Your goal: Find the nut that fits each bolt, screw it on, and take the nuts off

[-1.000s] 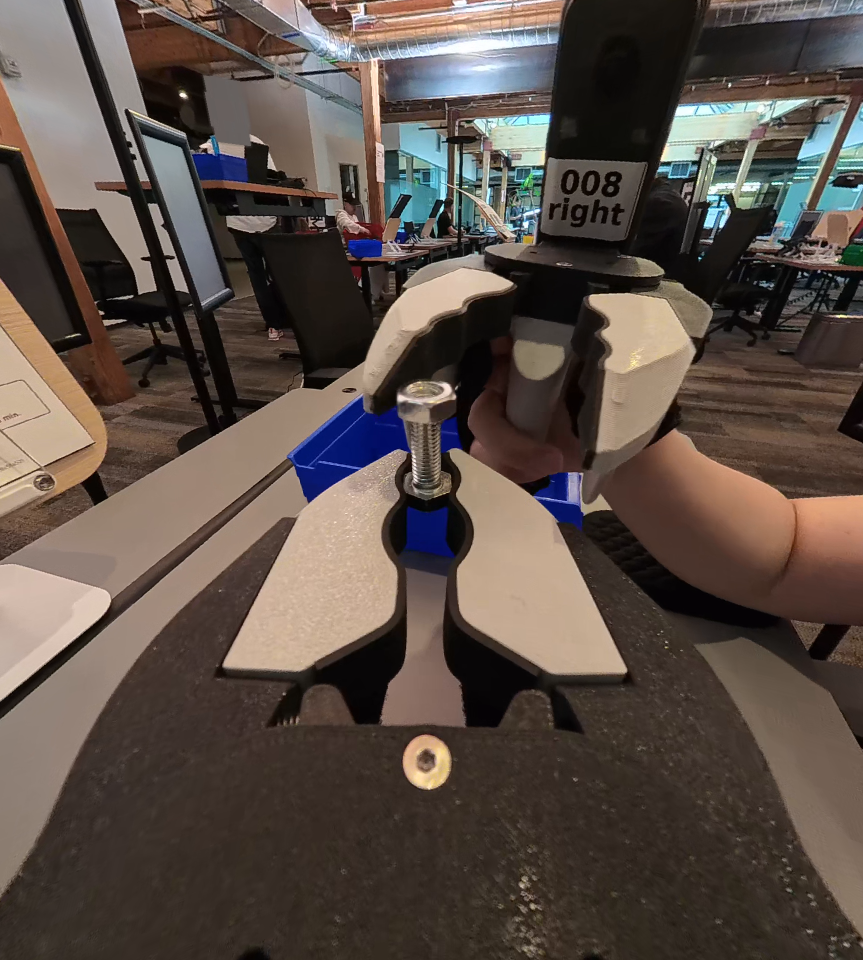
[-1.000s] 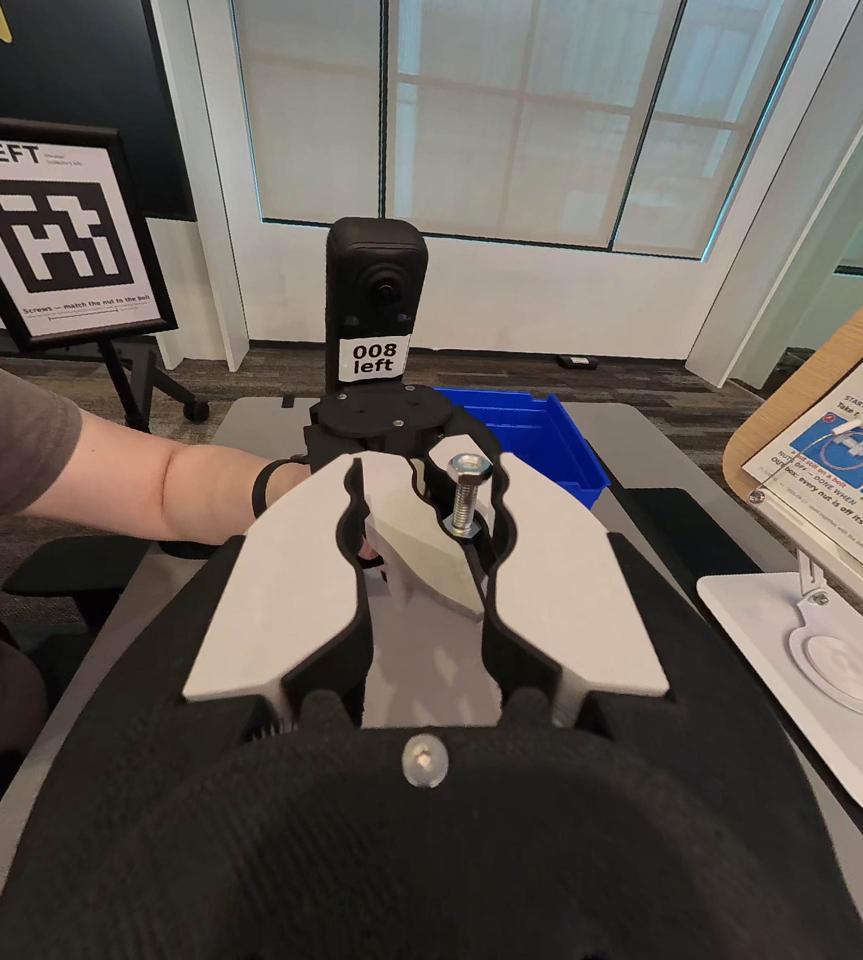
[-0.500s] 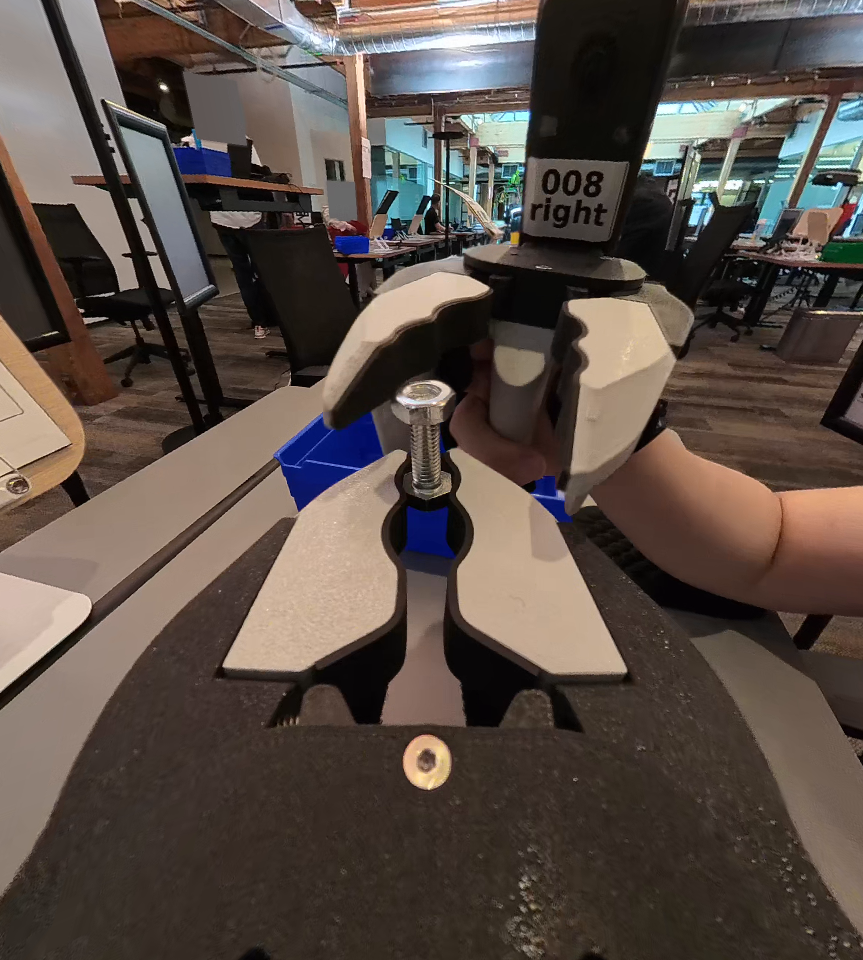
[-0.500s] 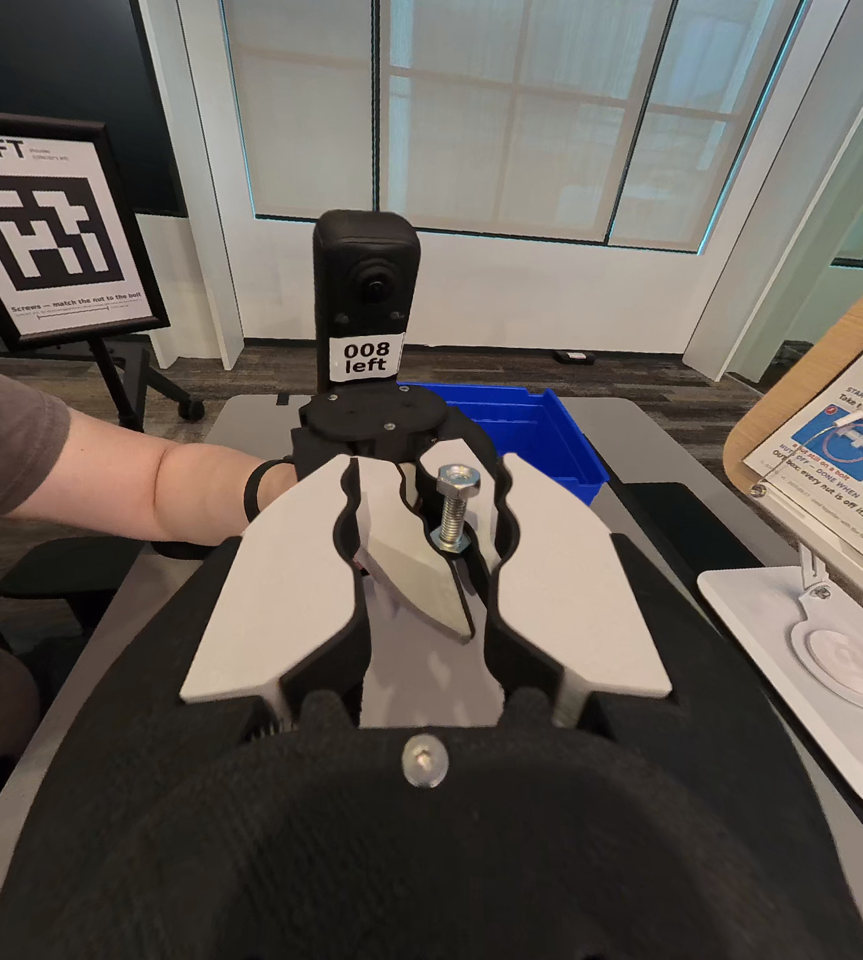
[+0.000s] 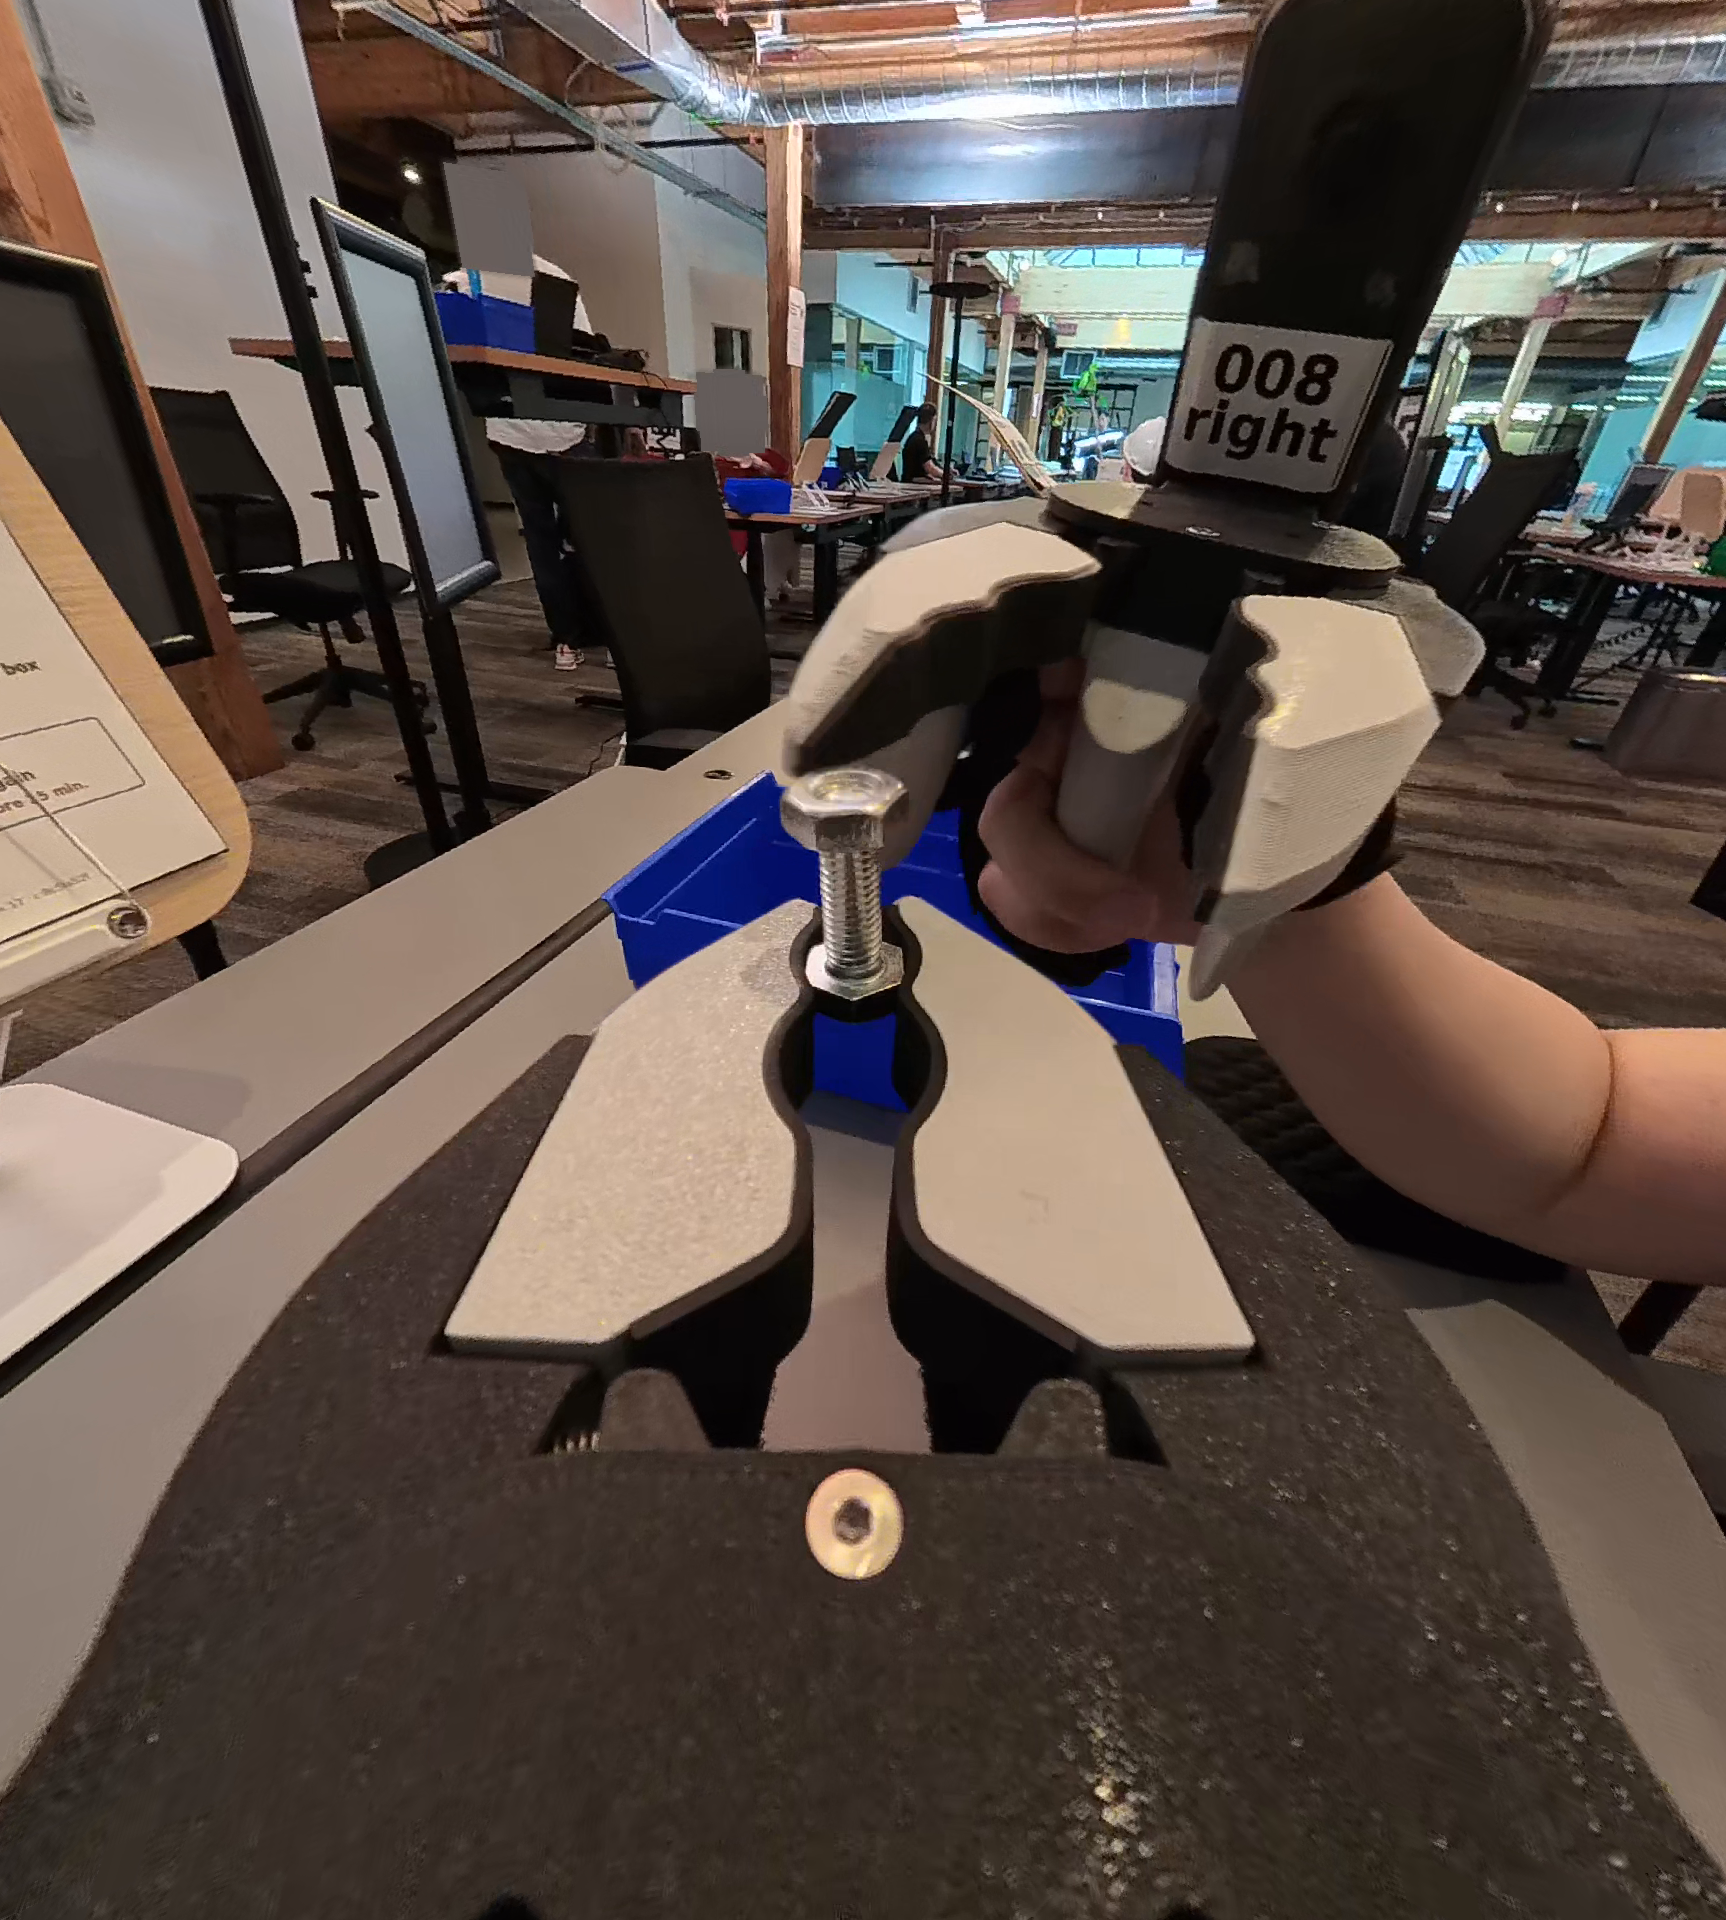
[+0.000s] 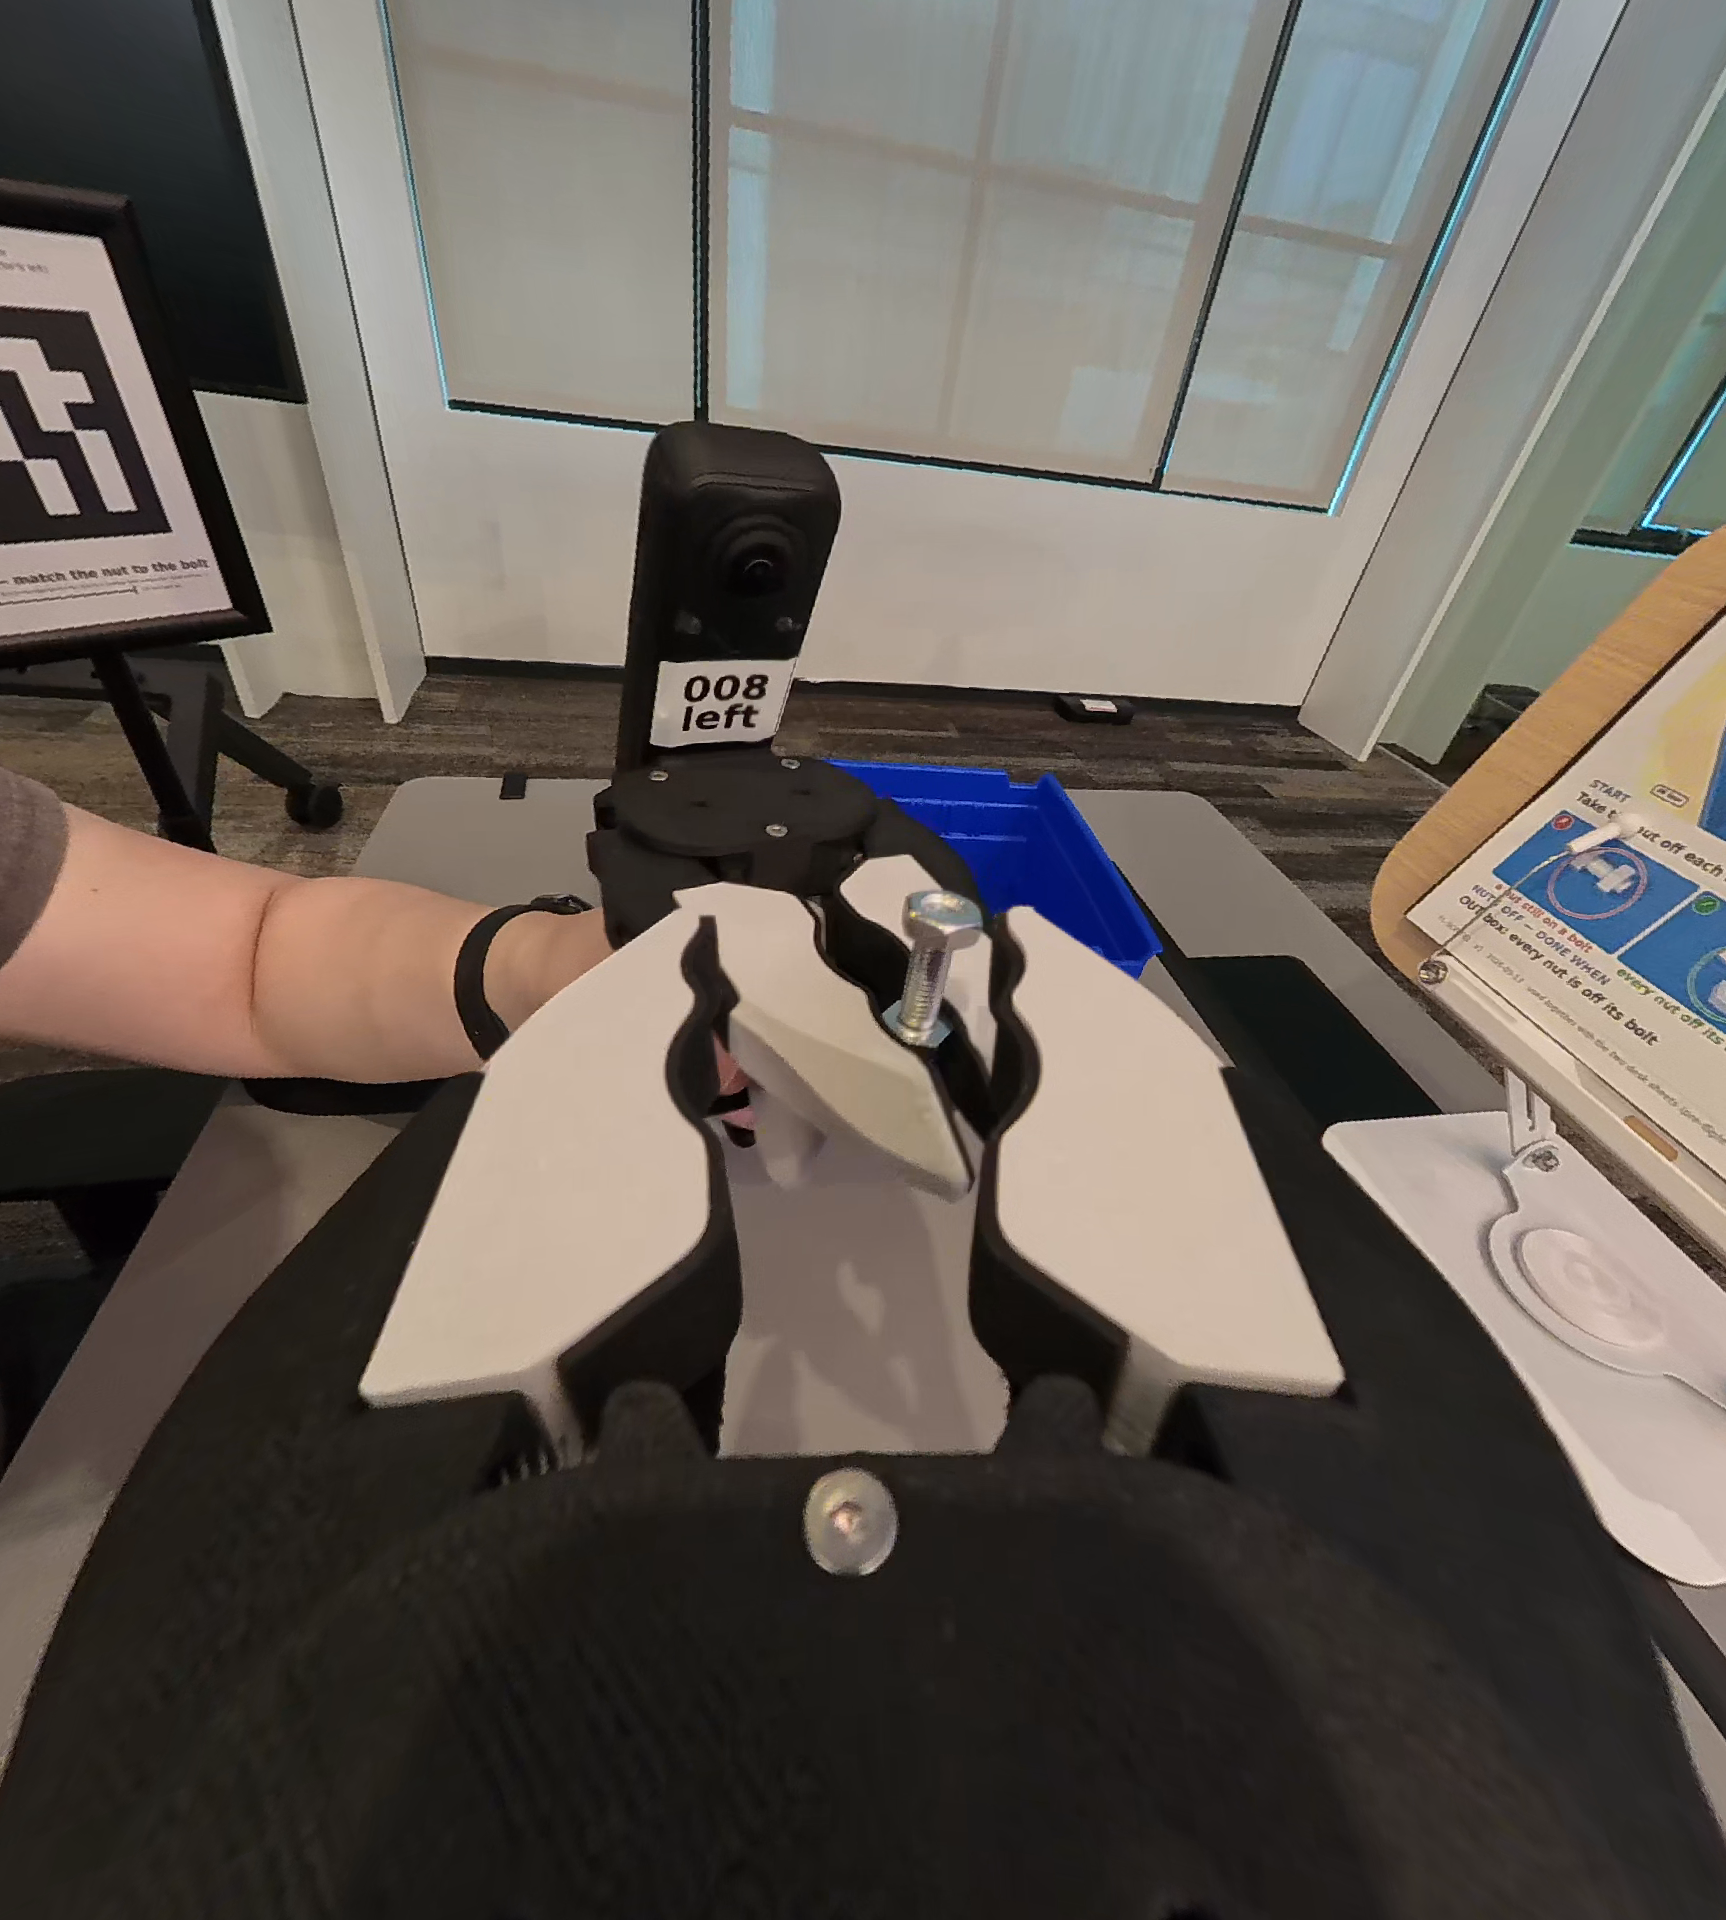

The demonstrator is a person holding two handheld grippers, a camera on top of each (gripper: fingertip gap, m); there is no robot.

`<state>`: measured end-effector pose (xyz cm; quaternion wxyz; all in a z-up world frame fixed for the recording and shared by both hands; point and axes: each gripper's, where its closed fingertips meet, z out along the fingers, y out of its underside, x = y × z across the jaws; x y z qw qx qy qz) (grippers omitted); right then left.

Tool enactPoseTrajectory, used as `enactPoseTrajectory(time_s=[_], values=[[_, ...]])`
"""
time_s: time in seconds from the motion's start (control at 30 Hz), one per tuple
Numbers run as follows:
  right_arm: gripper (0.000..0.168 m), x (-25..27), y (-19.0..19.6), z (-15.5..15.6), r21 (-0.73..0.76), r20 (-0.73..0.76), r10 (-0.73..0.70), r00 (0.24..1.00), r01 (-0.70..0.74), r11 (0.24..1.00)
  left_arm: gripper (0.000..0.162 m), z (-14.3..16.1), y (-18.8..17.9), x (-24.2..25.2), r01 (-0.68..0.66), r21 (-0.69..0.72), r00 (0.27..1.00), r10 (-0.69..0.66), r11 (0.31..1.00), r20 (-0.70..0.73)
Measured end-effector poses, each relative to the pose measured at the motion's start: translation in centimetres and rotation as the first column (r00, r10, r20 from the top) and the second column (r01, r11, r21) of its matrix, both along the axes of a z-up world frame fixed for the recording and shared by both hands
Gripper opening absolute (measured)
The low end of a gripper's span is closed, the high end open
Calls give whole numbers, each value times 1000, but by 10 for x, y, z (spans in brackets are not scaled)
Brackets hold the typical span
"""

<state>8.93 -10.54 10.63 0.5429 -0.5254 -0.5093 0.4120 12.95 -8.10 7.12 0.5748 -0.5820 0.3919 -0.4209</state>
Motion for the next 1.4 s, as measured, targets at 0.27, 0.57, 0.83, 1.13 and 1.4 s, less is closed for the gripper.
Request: enactPoseTrajectory(time_s=[0.27,0.57,0.83,1.13,1.4], values=[[54,-9,-5,-9,3,41,28,999,-28,1000,9,-6,-8,10,10,37,999,-8,999,-49],[52,2,-1,-1,4,20,2,1000,-2,1000,9,2,4,-4,-28,-1,1000,28,1000,4],[55,-10,-4,-9,-9,24,26,999,-26,1000,9,-7,-13,15,45,19,998,-44,999,-42],[50,1,-6,1,-2,13,28,1000,-28,1000,9,3,6,-7,-45,0,999,45,999,-2],[58,-7,-2,-5,-23,2,22,1000,-22,999,9,-5,-10,12,22,29,999,-20,999,-46]])
